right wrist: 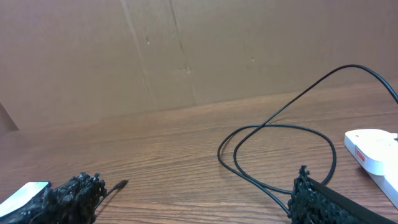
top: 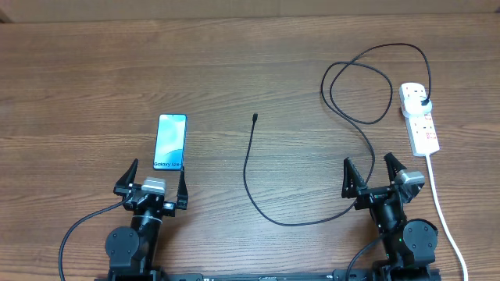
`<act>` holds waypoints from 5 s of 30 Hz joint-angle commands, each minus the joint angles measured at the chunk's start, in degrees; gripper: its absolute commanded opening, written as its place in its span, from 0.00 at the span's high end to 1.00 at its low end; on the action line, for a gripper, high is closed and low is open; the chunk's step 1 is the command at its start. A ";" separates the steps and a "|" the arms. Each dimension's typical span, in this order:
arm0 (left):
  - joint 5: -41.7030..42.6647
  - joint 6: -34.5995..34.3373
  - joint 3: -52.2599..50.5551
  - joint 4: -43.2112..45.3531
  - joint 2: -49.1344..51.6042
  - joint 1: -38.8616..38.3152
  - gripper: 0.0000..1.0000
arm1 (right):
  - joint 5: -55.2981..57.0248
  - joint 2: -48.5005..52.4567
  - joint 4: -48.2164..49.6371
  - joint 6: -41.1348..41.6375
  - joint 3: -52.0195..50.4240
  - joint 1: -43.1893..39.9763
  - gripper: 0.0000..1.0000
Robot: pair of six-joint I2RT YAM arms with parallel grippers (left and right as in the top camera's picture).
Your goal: Plug charger to phone and switch on socket
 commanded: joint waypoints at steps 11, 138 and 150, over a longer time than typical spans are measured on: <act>-0.61 0.85 -0.28 -0.15 -0.61 0.13 0.00 | -0.07 -0.46 0.22 0.15 -0.61 0.33 0.00; -4.07 -5.22 86.18 -59.17 108.56 0.09 0.00 | -0.07 -0.46 0.22 0.15 -0.61 0.31 0.00; -4.90 -3.43 86.16 -57.55 115.30 -0.87 0.00 | -0.07 -0.46 0.22 0.15 -0.61 0.33 0.00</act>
